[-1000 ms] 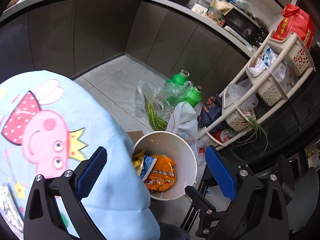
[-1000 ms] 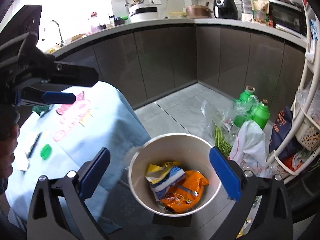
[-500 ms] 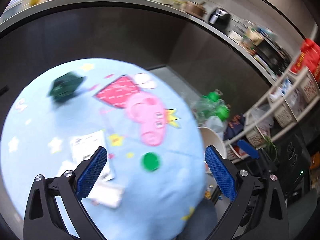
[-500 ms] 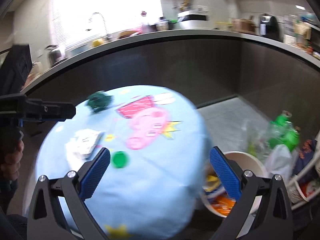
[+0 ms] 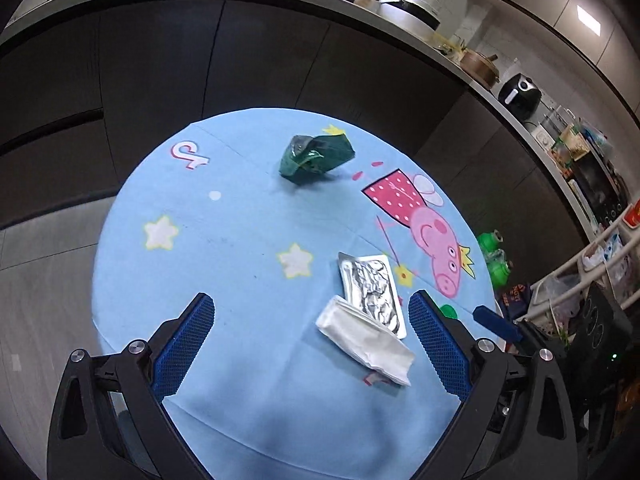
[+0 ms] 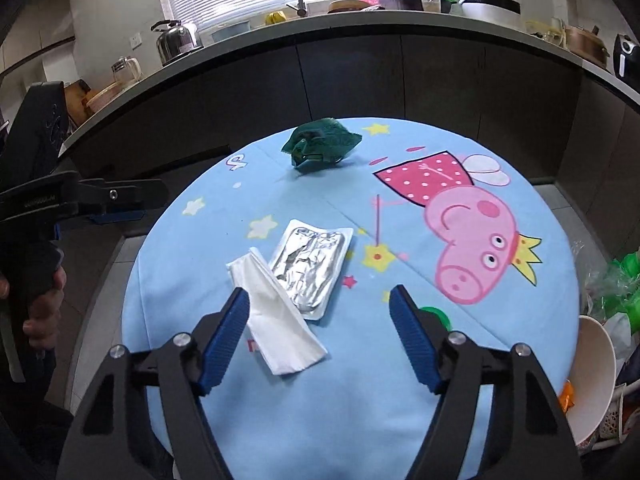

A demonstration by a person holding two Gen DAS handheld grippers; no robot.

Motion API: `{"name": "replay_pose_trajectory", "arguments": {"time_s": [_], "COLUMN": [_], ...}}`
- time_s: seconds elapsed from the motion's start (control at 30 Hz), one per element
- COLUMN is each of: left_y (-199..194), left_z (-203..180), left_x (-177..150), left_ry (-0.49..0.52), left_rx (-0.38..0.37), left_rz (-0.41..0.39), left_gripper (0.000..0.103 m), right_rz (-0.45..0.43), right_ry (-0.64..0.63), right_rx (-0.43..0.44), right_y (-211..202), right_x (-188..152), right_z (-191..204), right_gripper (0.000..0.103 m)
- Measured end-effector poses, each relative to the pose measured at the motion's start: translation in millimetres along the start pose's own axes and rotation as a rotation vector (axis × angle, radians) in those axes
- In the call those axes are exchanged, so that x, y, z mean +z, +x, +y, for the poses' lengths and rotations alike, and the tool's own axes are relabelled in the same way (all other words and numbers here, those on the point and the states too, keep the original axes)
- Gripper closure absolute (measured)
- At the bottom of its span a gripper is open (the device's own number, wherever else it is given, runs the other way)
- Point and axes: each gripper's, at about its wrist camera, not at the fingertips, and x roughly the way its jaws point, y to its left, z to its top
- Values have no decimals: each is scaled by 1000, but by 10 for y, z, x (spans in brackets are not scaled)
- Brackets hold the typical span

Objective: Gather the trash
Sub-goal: 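Grasp the silver foil blister pack with the right gripper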

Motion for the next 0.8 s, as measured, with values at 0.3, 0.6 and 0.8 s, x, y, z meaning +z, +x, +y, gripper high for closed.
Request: {"name": "replay_pose_trajectory", "arguments": {"time_s": [0.3,0.6,0.8], "left_y": [157,565,992], "left_z": [219,195,78], "left_x": [233,644,952], "left_ry": [-5,13,41], "left_rx": [-5,-9,15], "left_rz": [-13,-13,2], "left_gripper": [10,9,9], "right_rz": [129,172,141], "right_ry": [49,50,53], "right_rx": [-57,-78,-63], "right_y": [687,1098,1040], "right_x": [254,290,260], "right_z": [118,145,73], "right_gripper": [38,29,46]}}
